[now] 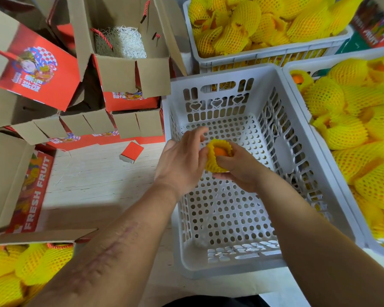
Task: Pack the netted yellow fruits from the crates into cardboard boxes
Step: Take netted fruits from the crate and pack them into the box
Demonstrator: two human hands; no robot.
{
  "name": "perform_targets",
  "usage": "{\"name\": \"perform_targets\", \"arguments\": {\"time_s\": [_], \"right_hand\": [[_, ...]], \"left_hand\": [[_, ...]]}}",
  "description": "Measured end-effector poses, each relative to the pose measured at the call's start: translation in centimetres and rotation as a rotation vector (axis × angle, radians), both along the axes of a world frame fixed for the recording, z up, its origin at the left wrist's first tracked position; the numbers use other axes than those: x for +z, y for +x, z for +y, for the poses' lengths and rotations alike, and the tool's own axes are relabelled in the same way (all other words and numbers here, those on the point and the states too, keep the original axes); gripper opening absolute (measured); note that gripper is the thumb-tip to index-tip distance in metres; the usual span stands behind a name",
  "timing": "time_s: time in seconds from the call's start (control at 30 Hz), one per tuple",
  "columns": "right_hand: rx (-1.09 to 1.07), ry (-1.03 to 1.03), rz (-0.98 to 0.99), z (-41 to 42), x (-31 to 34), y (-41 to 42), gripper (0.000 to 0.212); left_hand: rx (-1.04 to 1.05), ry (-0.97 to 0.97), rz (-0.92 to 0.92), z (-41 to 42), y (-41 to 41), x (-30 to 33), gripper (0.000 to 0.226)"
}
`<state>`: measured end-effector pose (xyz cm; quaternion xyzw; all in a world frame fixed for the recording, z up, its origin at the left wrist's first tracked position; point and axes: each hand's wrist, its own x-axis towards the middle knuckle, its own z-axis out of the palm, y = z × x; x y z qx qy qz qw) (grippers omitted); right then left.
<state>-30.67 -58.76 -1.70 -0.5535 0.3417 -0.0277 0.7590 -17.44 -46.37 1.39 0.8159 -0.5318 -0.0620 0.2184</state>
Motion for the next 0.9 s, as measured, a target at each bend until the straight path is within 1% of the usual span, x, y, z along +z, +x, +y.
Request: {"name": "perform_targets", "arguments": {"time_s": [0.07, 0.13, 0.17, 0.2, 0.23, 0.27, 0.3, 0.33, 0.37, 0.4, 0.43, 0.47, 0.5, 0.53, 0.63, 0.67, 0.7, 0.73, 0.77, 0.8, 0.83, 0.87, 0.9], "right_hand": [[-0.015, 0.119, -0.124, 0.4, 1.1, -0.1, 0.031], [-0.026, 0.206, -0.242, 1.2, 2.9, -0.3, 0.024], [-0.047, 0.168, -0.271, 1.7, 3.8, -0.4, 0.024], [-0.116, 0.127, -0.239, 2.4, 4.6, -0.3, 0.029], [-0.223, 0.017, -0.187, 3.3, 5.7, -0.3, 0.035], [-0.363, 0.010, -0.209, 4.1, 6.1, -0.1, 0.036], [-0.447, 0.030, -0.291, 5.5, 6.9, 0.2, 0.033], [-0.507, 0.077, -0.407, 7.2, 7.6, 0.6, 0.028], [-0.531, 0.114, -0.460, 8.8, 8.1, 1.1, 0.030], [-0.554, 0.109, -0.483, 10.3, 8.2, 1.6, 0.039], [-0.552, 0.061, -0.473, 12.0, 8.7, 2.2, 0.053], [-0.529, -0.016, -0.457, 13.8, 8.8, 2.8, 0.066], [-0.497, -0.088, -0.441, 15.7, 9.2, 3.5, 0.075], [-0.467, -0.160, -0.423, 17.6, 9.5, 4.4, 0.078], [-0.284, -0.396, -0.347, 23.4, 10.3, 7.1, 0.070], [-0.229, -0.455, -0.306, 25.5, 10.6, 8.1, 0.074], [-0.189, -0.476, -0.288, 27.4, 10.7, 9.2, 0.082], [-0.145, -0.439, -0.283, 29.2, 10.8, 10.3, 0.089], [-0.104, -0.366, -0.276, 31.1, 10.7, 11.3, 0.092], [-0.073, -0.288, -0.275, 33.1, 10.4, 12.4, 0.087], [-0.061, -0.238, -0.285, 35.0, 9.9, 13.5, 0.076], [-0.069, -0.237, -0.276, 36.8, 9.5, 14.5, 0.063], [-0.085, -0.258, -0.244, 38.5, 9.1, 15.5, 0.053]], "left_hand": [[-0.038, -0.053, 0.021, 0.1, 0.2, -0.1, 0.048], [-0.041, -0.116, 0.048, 0.3, 0.3, 0.0, 0.056], [-0.024, -0.161, 0.063, 0.5, 0.3, 0.0, 0.058], [0.019, -0.212, 0.080, 0.6, 0.2, 0.2, 0.060], [0.087, -0.260, 0.097, 1.0, -0.1, 0.3, 0.064], [0.172, -0.301, 0.132, 1.5, -0.6, 0.6, 0.068], [0.255, -0.329, 0.218, 2.1, -1.0, 0.9, 0.070], [0.302, -0.348, 0.363, 2.8, -1.5, 1.3, 0.066], [0.312, -0.386, 0.577, 3.7, -1.9, 1.8, 0.055], [0.284, -0.436, 0.820, 4.8, -2.1, 2.4, 0.036], [0.265, -0.492, 1.033, 6.1, -2.1, 3.0, 0.026], [0.292, -0.535, 1.149, 7.5, -1.7, 3.8, 0.034], [0.310, -0.555, 1.222, 9.3, -1.2, 4.4, 0.043], [0.300, -0.560, 1.280, 11.5, -0.5, 4.9, 0.047], [0.185, -0.554, 1.460, 18.5, 1.9, 5.9, 0.053], [0.157, -0.570, 1.496, 21.1, 3.1, 5.7, 0.053], [0.141, -0.596, 1.490, 23.7, 4.5, 5.4, 0.052], [0.147, -0.609, 1.452, 26.2, 6.1, 5.0, 0.052], [0.164, -0.611, 1.395, 28.8, 7.7, 4.8, 0.053], [0.184, -0.589, 1.318, 31.1, 9.3, 4.6, 0.056], [0.198, -0.552, 1.225, 33.4, 10.9, 4.7, 0.057], [0.209, -0.510, 1.095, 35.6, 12.4, 4.6, 0.049], [0.205, -0.455, 0.941, 37.6, 13.8, 4.7, 0.034]]}}
